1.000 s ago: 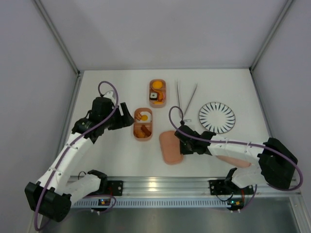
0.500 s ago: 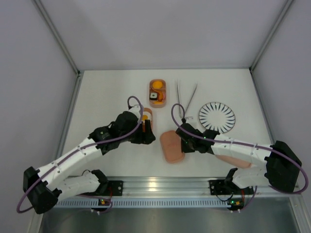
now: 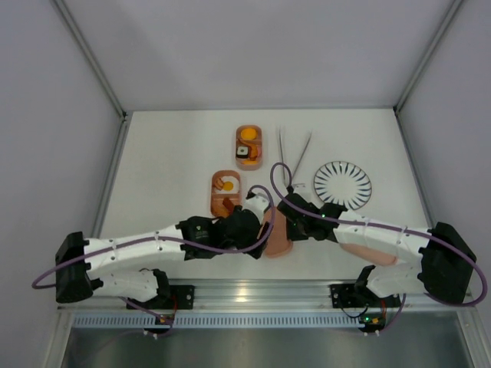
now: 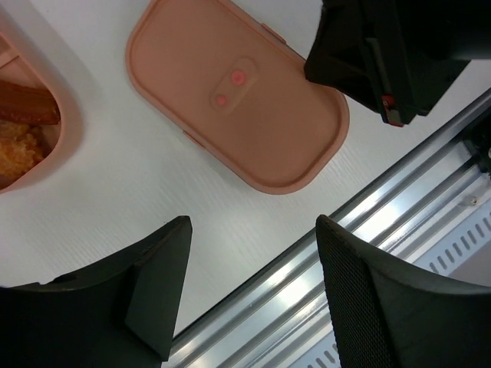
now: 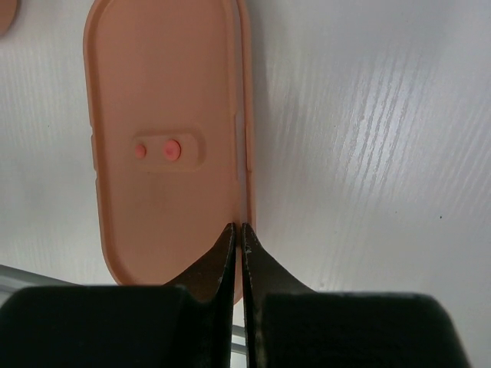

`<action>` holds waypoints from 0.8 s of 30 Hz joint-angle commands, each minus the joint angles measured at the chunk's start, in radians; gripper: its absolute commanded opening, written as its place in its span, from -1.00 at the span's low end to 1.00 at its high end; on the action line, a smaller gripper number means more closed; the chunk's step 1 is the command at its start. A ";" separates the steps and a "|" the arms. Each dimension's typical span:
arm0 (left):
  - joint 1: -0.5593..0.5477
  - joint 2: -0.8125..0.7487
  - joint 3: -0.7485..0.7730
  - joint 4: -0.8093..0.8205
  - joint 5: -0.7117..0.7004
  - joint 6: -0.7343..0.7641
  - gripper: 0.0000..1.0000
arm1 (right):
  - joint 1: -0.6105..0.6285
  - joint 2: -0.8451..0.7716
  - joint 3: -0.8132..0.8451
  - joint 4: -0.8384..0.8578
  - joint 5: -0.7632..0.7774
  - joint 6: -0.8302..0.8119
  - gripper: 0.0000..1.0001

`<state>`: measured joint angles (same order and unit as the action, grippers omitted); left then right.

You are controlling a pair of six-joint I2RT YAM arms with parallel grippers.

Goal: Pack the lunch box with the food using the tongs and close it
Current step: Pick up the box lid from the center of the board.

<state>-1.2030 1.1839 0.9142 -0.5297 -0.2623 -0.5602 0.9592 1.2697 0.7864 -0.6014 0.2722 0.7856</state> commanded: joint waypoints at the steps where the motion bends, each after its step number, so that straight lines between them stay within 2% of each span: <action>1: -0.102 0.036 0.048 0.045 -0.150 0.057 0.41 | -0.002 -0.007 0.053 -0.020 0.021 -0.006 -1.00; 7: -0.262 0.071 0.009 0.128 -0.343 0.095 0.39 | -0.002 0.007 0.071 -0.032 0.015 -0.009 -1.00; 13: -0.404 0.180 0.005 0.184 -0.503 0.169 0.41 | -0.002 0.010 0.080 -0.043 0.013 -0.013 -1.00; 20: -0.454 0.391 0.072 0.198 -0.569 0.212 0.41 | -0.004 0.017 0.083 -0.047 0.005 -0.014 -1.00; 24: -0.454 0.419 0.075 0.235 -0.583 0.241 0.41 | -0.002 0.017 0.083 -0.049 0.001 -0.014 -1.00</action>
<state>-1.6520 1.6070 0.9463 -0.3702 -0.7784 -0.3573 0.9592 1.2877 0.8207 -0.6369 0.2687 0.7849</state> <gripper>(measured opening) 0.703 0.006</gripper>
